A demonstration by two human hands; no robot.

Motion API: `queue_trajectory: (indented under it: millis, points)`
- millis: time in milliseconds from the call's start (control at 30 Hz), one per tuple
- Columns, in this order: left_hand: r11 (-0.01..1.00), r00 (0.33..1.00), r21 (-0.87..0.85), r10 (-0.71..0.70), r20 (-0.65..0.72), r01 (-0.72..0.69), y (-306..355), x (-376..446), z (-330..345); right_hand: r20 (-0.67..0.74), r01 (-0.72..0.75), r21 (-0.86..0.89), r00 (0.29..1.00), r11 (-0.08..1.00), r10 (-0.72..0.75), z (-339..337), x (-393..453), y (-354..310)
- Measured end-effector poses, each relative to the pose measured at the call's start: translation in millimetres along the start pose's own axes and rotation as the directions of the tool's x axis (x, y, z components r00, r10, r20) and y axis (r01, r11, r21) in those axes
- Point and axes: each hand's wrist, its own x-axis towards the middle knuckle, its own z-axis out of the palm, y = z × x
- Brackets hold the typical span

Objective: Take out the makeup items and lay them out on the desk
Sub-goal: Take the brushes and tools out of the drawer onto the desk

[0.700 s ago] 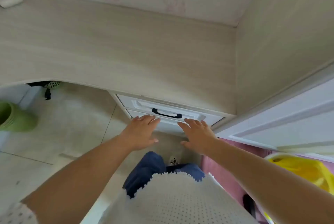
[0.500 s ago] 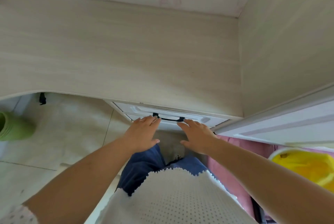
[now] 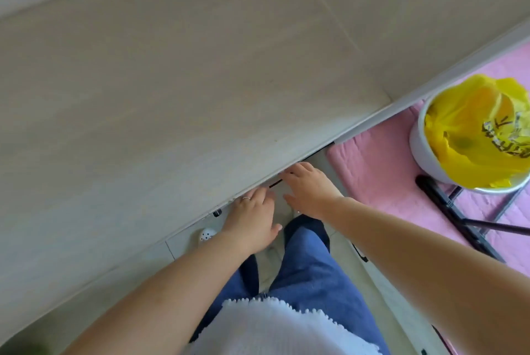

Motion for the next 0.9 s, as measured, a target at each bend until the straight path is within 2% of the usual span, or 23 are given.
queue_trajectory:
  millis: [133,233,400,500,633,767,900]
  points:
    - [1.000,0.991,-0.004,0.030,-0.131,-0.031,2.4,5.8,29.0,-0.143,0.045,0.066,0.989,0.997,-0.035,22.4,6.2,-2.0]
    - [0.999,0.960,0.002,-0.043,-0.278,0.045,-0.4,12.4,46.0,-0.332,0.139,0.095,0.938,0.986,-0.101,45.5,8.0,8.7]
    - [0.999,0.831,0.050,0.010,-0.556,0.021,-9.1,27.7,91.2,-0.593,0.249,0.031,0.784,0.968,-0.183,87.4,12.8,19.7]
    - [0.996,0.768,0.090,0.046,-0.639,0.015,-9.4,30.0,103.6,-0.711,0.273,-0.003,0.676,0.962,-0.194,107.2,15.1,21.6]
    - [0.996,0.704,0.093,0.068,-0.707,-0.003,-2.1,29.8,121.0,-0.802,0.266,-0.061,0.561,0.962,-0.206,128.8,11.7,25.6]
    - [0.988,0.690,0.152,0.106,-0.716,0.005,5.4,23.8,134.1,-0.825,0.182,-0.092,0.537,0.979,-0.177,145.0,-6.9,26.1]
    - [0.985,0.681,0.170,0.116,-0.723,0.012,24.9,7.6,147.0,-0.804,0.071,-0.036,0.590,0.997,-0.071,164.0,-38.5,21.8]
